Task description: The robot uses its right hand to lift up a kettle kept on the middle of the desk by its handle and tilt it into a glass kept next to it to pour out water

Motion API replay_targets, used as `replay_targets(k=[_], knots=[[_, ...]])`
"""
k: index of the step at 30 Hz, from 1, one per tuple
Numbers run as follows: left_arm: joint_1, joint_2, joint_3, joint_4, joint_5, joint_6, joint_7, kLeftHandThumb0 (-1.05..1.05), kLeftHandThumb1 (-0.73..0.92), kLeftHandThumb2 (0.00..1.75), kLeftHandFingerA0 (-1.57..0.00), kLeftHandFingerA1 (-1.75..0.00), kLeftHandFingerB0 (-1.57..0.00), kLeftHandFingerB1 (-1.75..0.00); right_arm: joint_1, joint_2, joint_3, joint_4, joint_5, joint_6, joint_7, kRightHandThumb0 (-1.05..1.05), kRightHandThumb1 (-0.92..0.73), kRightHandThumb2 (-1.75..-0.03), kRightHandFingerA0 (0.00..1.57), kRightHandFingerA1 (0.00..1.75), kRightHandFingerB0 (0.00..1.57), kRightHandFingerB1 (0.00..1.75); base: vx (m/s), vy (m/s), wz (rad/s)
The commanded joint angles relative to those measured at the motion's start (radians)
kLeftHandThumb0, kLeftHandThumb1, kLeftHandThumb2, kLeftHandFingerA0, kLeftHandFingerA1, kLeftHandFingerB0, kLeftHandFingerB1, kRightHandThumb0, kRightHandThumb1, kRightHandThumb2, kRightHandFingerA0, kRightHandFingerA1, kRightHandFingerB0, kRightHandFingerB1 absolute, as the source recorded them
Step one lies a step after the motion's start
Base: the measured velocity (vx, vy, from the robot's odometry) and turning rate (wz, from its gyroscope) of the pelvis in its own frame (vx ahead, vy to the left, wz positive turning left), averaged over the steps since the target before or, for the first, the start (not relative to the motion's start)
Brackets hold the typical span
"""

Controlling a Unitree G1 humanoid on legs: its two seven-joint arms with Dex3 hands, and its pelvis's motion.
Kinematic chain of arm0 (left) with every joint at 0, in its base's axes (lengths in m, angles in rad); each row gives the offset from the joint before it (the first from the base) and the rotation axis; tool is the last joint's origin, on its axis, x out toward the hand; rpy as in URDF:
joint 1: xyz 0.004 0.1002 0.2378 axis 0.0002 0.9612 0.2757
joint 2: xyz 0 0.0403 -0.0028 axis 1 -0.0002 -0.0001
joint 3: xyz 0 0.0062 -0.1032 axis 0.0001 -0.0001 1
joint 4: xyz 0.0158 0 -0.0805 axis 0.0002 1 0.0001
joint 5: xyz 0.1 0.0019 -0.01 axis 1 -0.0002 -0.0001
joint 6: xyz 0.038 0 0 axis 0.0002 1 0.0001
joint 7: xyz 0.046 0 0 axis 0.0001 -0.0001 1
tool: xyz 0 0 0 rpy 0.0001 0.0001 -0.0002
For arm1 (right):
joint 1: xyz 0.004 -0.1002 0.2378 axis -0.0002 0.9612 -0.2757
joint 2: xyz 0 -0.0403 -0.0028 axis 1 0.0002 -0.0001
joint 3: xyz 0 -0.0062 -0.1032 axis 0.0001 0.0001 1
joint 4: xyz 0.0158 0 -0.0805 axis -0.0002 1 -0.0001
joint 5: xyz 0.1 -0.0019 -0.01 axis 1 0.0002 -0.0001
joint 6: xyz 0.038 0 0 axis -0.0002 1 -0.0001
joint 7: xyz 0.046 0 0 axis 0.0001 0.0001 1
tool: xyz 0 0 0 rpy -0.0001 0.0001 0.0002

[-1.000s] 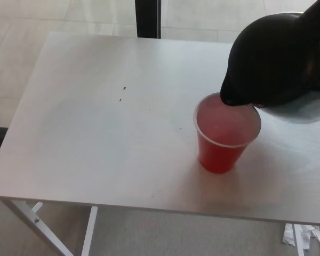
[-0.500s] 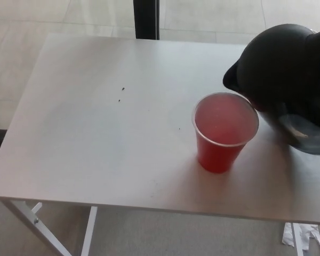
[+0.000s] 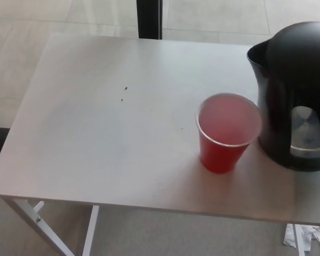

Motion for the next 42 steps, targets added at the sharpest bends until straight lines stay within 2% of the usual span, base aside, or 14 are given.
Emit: replay_targets(k=[1, 7, 9, 13, 16, 17, 21, 25, 27, 31, 32, 39, 40, 42], knots=[[0.029, 0.017, 0.022, 0.018, -0.01, -0.003, -0.017, -1.05, 0.61, 0.78, -1.24, -0.83, -1.04, -0.96, -0.044, -0.006, -0.147, 0.019, 0.224, 0.252, 0.033, -0.25, -0.44, -1.19, 1.29, 1.45, 1.05, 1.3, 0.0, 0.0, 0.0], [0.029, 0.008, 0.02, 0.024, -0.008, -0.008, -0.008, -1.05, 0.62, 0.79, -1.29, -0.81, -1.05, -0.96, -0.023, -0.01, -0.19, 0.065, 0.235, 0.285, 0.009, -0.18, -0.4, -1.22, 1.01, 1.75, 0.87, 1.57, 0.0, 0.0, 0.0], [0.024, 0.009, 0.021, 0.034, -0.011, -0.003, -0.013, -1.05, 0.63, 0.79, -1.3, -0.78, -1.04, -0.95, 0.013, -0.006, -0.19, 0.086, 0.234, 0.301, 0.019, -0.25, -0.46, -1.14, 1.27, 1.41, 1.01, 1.23, 0.0, 0.0, 0.0], [0.023, 0.006, 0.018, 0.038, -0.007, -0.017, -0.026, -1.05, 0.63, 0.79, -1.25, -0.82, -1.04, -0.96, 0.054, -0.013, -0.175, 0.066, 0.282, 0.301, 0.1, -0.14, -0.53, -1.07, 0.97, 1.68, 0.88, 1.13, 0.0, 0.0, 0.0], [0.025, 0.006, 0.018, 0.03, -0.008, -0.014, -0.023, -1.05, 0.65, 0.79, -1.24, -0.83, -1.01, -0.99, 0.079, -0.043, -0.156, 0.073, 0.335, 0.28, 0.191, -0.31, -0.7, -0.6, 0.85, 1.49, 0.54, 0.48, 0.0, 0.0, 0.0], [0.026, 0.007, 0.015, 0.02, -0.004, -0.009, -0.015, -1.05, 0.48, 1.11, -1.31, -0.74, -0.97, -1.02, 0.098, -0.066, -0.138, 0.08, 0.35, 0.268, 0.242, -0.33, -0.68, -0.62, 0.79, 1.33, 0.51, 0.45, 0.0, 0.0, 0.0], [0.027, 0.003, 0.015, 0.014, -0.005, -0.009, -0.009, -1.05, 0.63, 0.79, -1.28, -0.79, -1.01, -0.99, 0.134, -0.12, -0.094, 0.071, 0.379, 0.287, 0.344, -0.43, -0.71, -0.63, 0.8, 0.76, 0.32, 0.34, 0.0, 0.0, 0.0], [0.026, 0.004, 0.015, 0.023, -0.003, -0.019, -0.015, -1.05, 0.64, 0.79, -1.3, -0.77, -1.04, -0.96, 0.205, -0.263, -0.004, 0.076, 0.395, 0.226, 0.575, -0.75, -0.44, -0.84, 0.0, 0.19, 0.0, 0.09, 0.0, 0.0, 0.0], [0.034, 0.007, 0.018, 0.023, -0.006, -0.012, -0.021, -1.05, 0.63, 0.79, -1.22, -0.85, -1.02, -0.98, 0.222, -0.313, 0.012, 0.084, 0.442, 0.222, 0.685, -0.78, -0.41, -0.77, 0.0, 0.0, 0.0, 0.0, 0.0, 0.0, 0.0], [0.047, 0.01, 0.015, 0.015, 0.0, -0.014, -0.024, -1.05, 0.47, 1.13, -1.14, -0.9, -0.99, -1.03, 0.255, -0.359, 0.029, 0.067, 0.458, 0.189, 0.752, -0.85, -0.5, -0.56, 0.0, 0.0, 0.0, 0.0, 0.0, 0.0, 0.0], [0.044, 0.012, 0.02, 0.019, -0.006, -0.006, -0.021, -1.05, 0.63, 0.79, -1.15, -0.92, -1.01, -1.01, 0.266, -0.363, 0.023, 0.06, 0.457, 0.164, 0.739, -0.92, -0.52, -0.57, 0.0, 0.0, 0.0, 0.0, 0.0, 0.0, 0.0], [0.044, 0.008, 0.023, 0.016, -0.01, -0.005, -0.015, -1.05, 0.63, 0.79, -1.23, -0.85, -1.03, -0.98, 0.28, -0.441, -0.018, 0.057, 0.509, 0.176, 0.787, -0.95, -0.52, -0.57, 0.0, 0.0, 0.0, 0.0, 0.0, 0.0, 0.0], [0.045, 0.007, 0.025, 0.014, -0.012, -0.002, -0.017, -1.05, 0.46, 1.1, -1.28, -0.77, -1.05, -0.96, 0.286, -0.452, -0.026, 0.059, 0.517, 0.167, 0.797, -0.95, -0.53, -0.58, 0.0, 0.0, 0.0, 0.0, 0.0, 0.0, 0.0], [0.042, 0.011, 0.023, 0.019, -0.011, -0.002, -0.017, -1.05, 0.63, 0.79, -1.25, -0.83, -1.02, -0.98, 0.308, -0.485, -0.064, 0.032, 0.561, 0.219, 0.84, -0.97, -0.58, -0.92, 0.0, 0.07, 0.0, 0.01, 0.0, 0.0, 0.0]])
